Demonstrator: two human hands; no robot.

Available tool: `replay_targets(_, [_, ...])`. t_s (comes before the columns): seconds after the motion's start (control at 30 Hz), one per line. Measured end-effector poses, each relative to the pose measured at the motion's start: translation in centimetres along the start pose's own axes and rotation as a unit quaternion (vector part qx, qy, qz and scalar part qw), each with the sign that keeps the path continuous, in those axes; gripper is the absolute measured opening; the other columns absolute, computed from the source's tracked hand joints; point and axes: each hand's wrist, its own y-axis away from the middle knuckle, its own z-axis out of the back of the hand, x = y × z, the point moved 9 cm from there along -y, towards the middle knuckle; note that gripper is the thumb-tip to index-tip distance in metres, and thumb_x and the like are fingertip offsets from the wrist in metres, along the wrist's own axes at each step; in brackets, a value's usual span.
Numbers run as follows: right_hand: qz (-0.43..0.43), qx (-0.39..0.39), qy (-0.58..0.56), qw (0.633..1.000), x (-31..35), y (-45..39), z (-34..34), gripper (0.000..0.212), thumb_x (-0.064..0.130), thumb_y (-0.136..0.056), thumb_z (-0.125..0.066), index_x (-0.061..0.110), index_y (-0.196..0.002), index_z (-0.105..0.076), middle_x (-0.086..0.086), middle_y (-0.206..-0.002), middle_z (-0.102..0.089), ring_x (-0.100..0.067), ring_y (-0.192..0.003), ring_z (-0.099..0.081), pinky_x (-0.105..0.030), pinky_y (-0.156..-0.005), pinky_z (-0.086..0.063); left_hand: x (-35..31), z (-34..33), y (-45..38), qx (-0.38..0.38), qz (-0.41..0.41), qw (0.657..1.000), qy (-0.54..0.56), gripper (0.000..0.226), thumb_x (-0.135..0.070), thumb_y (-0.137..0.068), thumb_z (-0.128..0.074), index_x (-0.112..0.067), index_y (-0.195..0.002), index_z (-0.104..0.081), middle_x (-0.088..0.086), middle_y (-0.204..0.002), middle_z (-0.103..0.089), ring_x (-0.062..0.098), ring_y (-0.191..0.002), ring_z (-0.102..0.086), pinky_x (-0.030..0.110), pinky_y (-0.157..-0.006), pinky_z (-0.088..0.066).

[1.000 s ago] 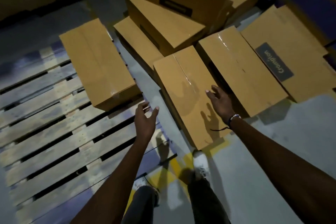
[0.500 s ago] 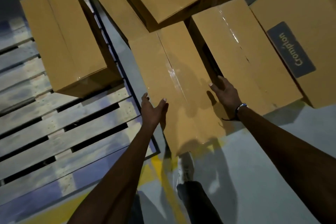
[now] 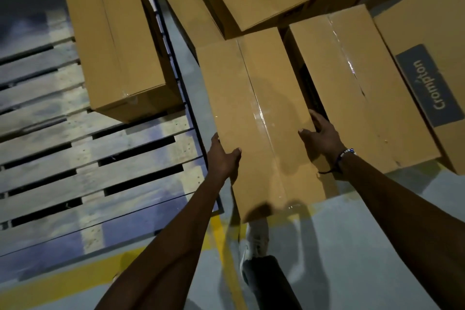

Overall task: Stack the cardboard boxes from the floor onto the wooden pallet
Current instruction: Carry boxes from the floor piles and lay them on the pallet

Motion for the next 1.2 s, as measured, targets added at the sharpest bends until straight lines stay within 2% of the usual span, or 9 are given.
replay_targets(0.17, [0.043,-0.019,0.021,0.999,4.2,3.9,-0.3,0.071,0.019,-0.092,-0.075,0.028,-0.154,-0.042,0.000,-0.147,-0.055,-0.022,-0.131,-0.052,-0.048,-0.110,-0.044,-1.6,3.9,2.7,-0.013,-0.030,0.999,0.016,0.070,-0.016,-0.090,-0.080,-0.011,-0.150,-0.043,0.011,-0.139,-0.061,0.024,-0.120,-0.060,0.033,-0.100,-0.050])
replay_targets(0.27, [0.066,-0.028,0.017,0.997,7.0,6.8,-1.3,0.066,0.017,-0.091,-0.076,0.029,-0.150,-0.048,0.005,-0.138,-0.060,-0.021,-0.127,-0.056,-0.046,-0.106,-0.047,-2.2,7.1,4.8,-0.012,-0.050,0.998,0.032,0.069,-0.015,-0.090,-0.079,-0.012,-0.149,-0.045,0.011,-0.137,-0.062,0.026,-0.120,-0.062,0.033,-0.096,-0.050])
replay_targets(0.4, [0.092,-0.037,0.018,0.995,11.3,11.0,-3.4,0.069,0.021,-0.090,-0.077,0.035,-0.150,-0.046,0.013,-0.141,-0.054,-0.017,-0.131,-0.050,-0.050,-0.108,-0.046,-3.7,12.9,7.5,-0.012,-0.079,0.995,0.052,0.069,-0.014,-0.091,-0.078,-0.014,-0.152,-0.044,0.004,-0.135,-0.060,0.015,-0.115,-0.056,0.029,-0.094,-0.046])
replay_targets(0.5, [0.105,-0.043,0.009,0.993,15.6,14.6,-5.8,0.071,0.018,-0.090,-0.077,0.033,-0.151,-0.044,0.015,-0.141,-0.051,-0.014,-0.130,-0.047,-0.048,-0.109,-0.044,-5.1,18.7,9.7,-0.022,-0.106,0.992,0.068,0.067,-0.014,-0.091,-0.078,-0.015,-0.150,-0.046,-0.002,-0.129,-0.059,0.015,-0.114,-0.057,0.032,-0.095,-0.050])
replay_targets(0.63, [0.106,-0.040,0.017,0.993,20.9,19.9,-10.1,0.078,0.035,-0.082,-0.082,0.052,-0.147,-0.042,0.008,-0.152,-0.048,-0.021,-0.136,-0.047,-0.057,-0.104,-0.048,-5.7,27.4,13.3,-0.034,-0.125,0.988,0.084,0.061,-0.015,-0.090,-0.078,-0.020,-0.143,-0.050,-0.003,-0.130,-0.062,0.016,-0.116,-0.060,0.041,-0.099,-0.054])
replay_targets(0.77, [0.131,-0.050,0.026,0.990,28.0,25.9,-16.6,0.075,0.024,-0.088,-0.080,0.037,-0.152,-0.043,0.002,-0.154,-0.047,-0.020,-0.132,-0.046,-0.054,-0.106,-0.046,-4.6,37.6,16.5,-0.051,-0.120,0.987,0.095,0.067,-0.020,-0.089,-0.079,-0.024,-0.149,-0.047,0.004,-0.134,-0.062,0.023,-0.118,-0.063,0.048,-0.100,-0.056])
replay_targets(0.87, [0.150,-0.035,0.042,0.987,32.8,29.4,-22.9,0.077,0.027,-0.087,-0.081,0.032,-0.153,-0.042,0.002,-0.155,-0.047,-0.024,-0.136,-0.047,-0.048,-0.104,-0.046,-3.3,46.1,18.3,-0.065,-0.111,0.985,0.113,0.069,-0.019,-0.088,-0.079,-0.024,-0.149,-0.046,0.002,-0.131,-0.062,0.026,-0.116,-0.065,0.052,-0.098,-0.057])
replay_targets(1.0, [0.160,-0.013,0.038,0.986,38.2,32.8,-31.7,0.075,0.021,-0.089,-0.079,0.026,-0.154,-0.042,0.005,-0.145,-0.051,-0.017,-0.129,-0.048,-0.035,-0.095,-0.043,-1.8,57.2,20.0,-0.088,-0.104,0.984,0.117,0.071,-0.013,-0.090,-0.078,-0.020,-0.151,-0.044,0.000,-0.130,-0.058,0.024,-0.114,-0.062,0.042,-0.096,-0.055])
replay_targets(1.2, [0.171,0.034,0.032,0.984,46.2,34.0,-42.9,0.078,0.024,-0.090,-0.078,0.027,-0.157,-0.037,-0.003,-0.158,-0.041,-0.026,-0.140,-0.043,-0.040,-0.102,-0.044,-1.2,71.1,19.1,-0.128,-0.109,0.980,0.109,0.065,-0.009,-0.092,-0.076,-0.016,-0.149,-0.047,0.000,-0.128,-0.059,0.017,-0.107,-0.060,0.027,-0.086,-0.051])
